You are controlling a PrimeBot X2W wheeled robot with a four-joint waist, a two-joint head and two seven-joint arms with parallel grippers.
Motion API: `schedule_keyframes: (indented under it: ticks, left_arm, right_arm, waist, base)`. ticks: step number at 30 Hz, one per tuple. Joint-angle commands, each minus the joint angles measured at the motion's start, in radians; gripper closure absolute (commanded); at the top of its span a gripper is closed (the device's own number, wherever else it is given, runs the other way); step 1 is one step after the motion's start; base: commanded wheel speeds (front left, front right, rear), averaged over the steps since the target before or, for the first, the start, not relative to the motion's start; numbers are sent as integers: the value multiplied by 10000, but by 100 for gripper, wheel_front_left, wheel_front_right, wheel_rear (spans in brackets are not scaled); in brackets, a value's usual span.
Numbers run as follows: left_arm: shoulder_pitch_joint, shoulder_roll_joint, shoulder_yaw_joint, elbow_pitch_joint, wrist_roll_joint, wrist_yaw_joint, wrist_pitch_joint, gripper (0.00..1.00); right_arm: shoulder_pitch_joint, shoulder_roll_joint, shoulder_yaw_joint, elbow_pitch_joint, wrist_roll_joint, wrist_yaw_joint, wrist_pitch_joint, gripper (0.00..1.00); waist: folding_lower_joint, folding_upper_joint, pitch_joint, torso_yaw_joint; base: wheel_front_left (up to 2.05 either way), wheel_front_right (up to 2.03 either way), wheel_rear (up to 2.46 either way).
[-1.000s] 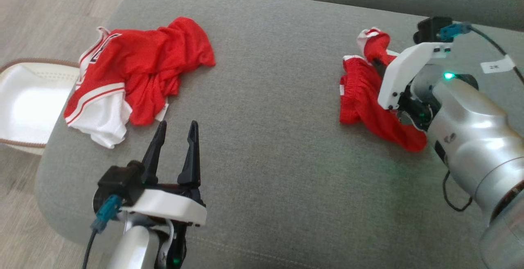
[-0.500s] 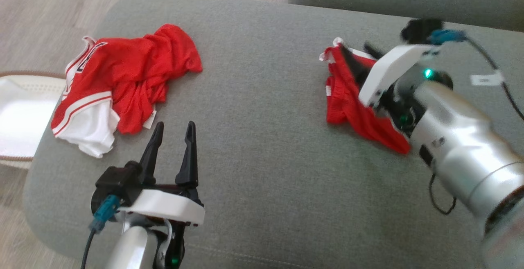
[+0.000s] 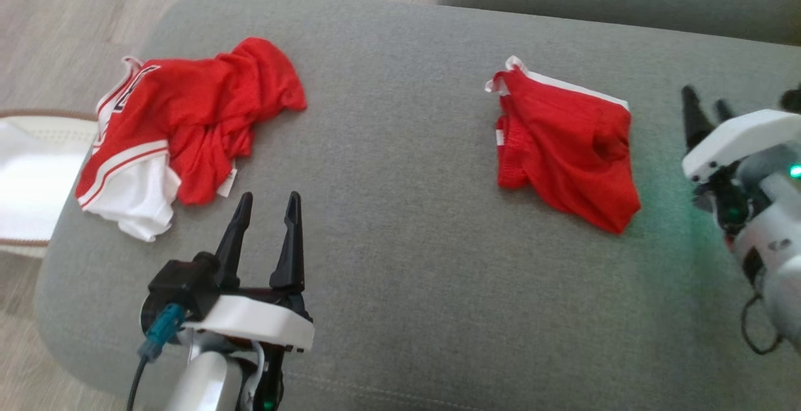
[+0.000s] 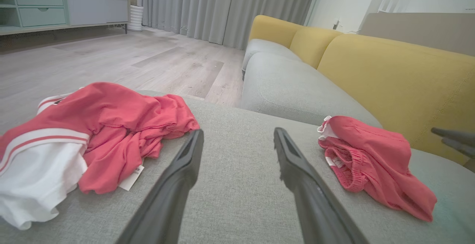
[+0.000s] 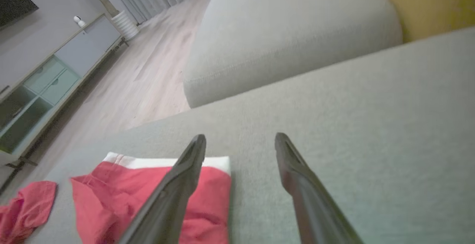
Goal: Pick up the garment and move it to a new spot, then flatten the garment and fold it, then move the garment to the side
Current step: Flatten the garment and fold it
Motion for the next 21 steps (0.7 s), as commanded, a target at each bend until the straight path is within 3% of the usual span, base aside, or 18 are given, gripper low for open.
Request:
schedule_keyframes:
  ticks: [1, 2, 11, 16, 21]
  left_arm:
    - [-349, 45, 307, -332, -103, -48, -53, 0]
    - [-374, 45, 294, -323, -103, -56, -53, 0]
    - [-395, 45, 265, -224, -128, -49, -53, 0]
    - [-388, 45, 308, -193, -134, -28, -53, 0]
    - [-303, 45, 375, -174, -136, -5, -53, 0]
  right_arm:
    - [-191, 29, -23, -182, 112, 77, 103, 81]
    - [-186, 59, -90, -225, 252, 77, 430, 100]
    - [-179, 176, -640, -618, 1501, 77, 3696, 100]
    - [130, 551, -869, -1225, 2134, 77, 5158, 100]
    - [685, 968, -898, -2488, 2411, 77, 5807, 100]
  waist:
    - [0, 0, 45, 69]
    - [0, 0, 72, 128]
    - [0, 0, 209, 633]
    - [0, 0, 179, 740]
    - [0, 0, 115, 677]
  base:
    - [0, 0, 0]
    - [0, 0, 0]
    - [0, 0, 0]
    - [0, 0, 0]
    - [0, 0, 0]
